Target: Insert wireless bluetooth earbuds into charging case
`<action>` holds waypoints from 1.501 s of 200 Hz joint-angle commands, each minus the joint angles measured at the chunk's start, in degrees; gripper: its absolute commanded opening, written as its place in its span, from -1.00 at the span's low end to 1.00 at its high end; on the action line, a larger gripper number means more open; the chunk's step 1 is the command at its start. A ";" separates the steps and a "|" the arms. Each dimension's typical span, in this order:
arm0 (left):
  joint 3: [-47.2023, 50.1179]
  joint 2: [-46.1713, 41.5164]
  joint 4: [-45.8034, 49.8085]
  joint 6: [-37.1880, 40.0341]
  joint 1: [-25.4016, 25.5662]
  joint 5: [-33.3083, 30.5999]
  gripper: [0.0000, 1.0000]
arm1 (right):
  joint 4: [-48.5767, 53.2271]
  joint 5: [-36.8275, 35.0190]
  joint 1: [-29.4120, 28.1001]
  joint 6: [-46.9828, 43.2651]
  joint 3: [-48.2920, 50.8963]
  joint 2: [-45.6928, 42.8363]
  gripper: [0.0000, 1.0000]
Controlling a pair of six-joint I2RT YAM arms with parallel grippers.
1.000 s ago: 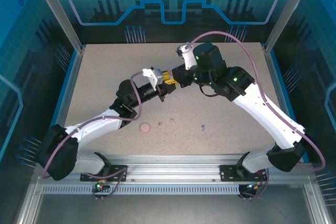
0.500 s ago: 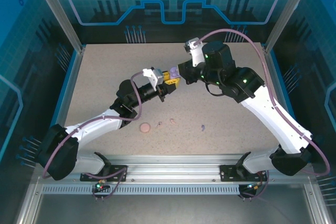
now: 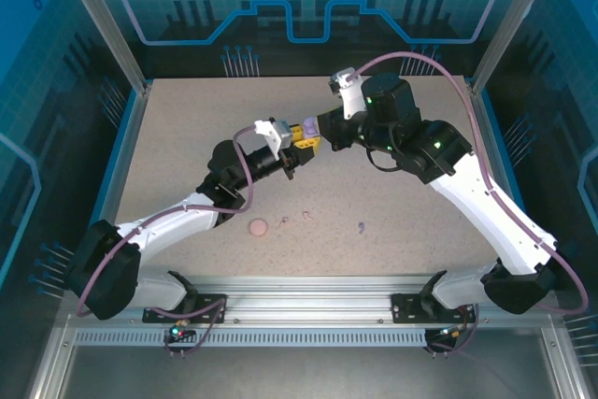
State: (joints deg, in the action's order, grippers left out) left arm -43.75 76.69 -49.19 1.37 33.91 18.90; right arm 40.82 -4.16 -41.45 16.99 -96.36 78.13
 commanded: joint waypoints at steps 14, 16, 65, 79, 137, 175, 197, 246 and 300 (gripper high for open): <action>-1.99 0.22 -1.45 -0.65 0.29 0.53 -1.00 | -1.40 1.98 0.67 1.16 1.42 0.73 -0.74; -1.99 0.24 -1.44 -0.59 0.28 0.53 -1.00 | -1.43 2.03 0.67 1.19 1.50 0.78 -0.74; -2.07 0.22 -1.63 -0.57 0.32 0.44 -1.00 | -2.12 2.32 0.59 1.79 3.47 0.93 -0.76; -2.05 0.13 -1.64 -0.45 0.32 0.53 -1.00 | -2.10 2.25 0.58 1.73 3.79 0.98 -0.76; -1.98 0.04 -1.35 -0.22 0.28 0.44 -1.00 | -1.58 0.22 0.77 0.50 3.89 0.92 -0.76; -2.05 0.11 -1.31 -0.05 0.27 0.40 -1.00 | -1.31 -0.01 1.21 0.49 4.31 0.18 -0.76; -2.21 0.04 -1.26 0.05 0.35 0.26 -1.00 | -1.18 0.67 1.29 0.58 4.68 0.03 -0.77; -2.37 0.04 -1.06 0.13 0.32 -0.06 -1.00 | -0.40 5.15 0.73 0.27 4.76 1.40 -0.79; -2.36 -0.04 -1.08 0.22 0.35 -0.09 -1.00 | 0.48 2.18 0.76 0.79 4.16 0.92 -0.41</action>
State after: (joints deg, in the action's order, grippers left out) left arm -43.81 76.93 -48.31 1.41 34.30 18.96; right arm 38.92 -1.48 -41.10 17.67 -91.79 79.20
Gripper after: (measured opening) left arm 0.223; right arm 0.201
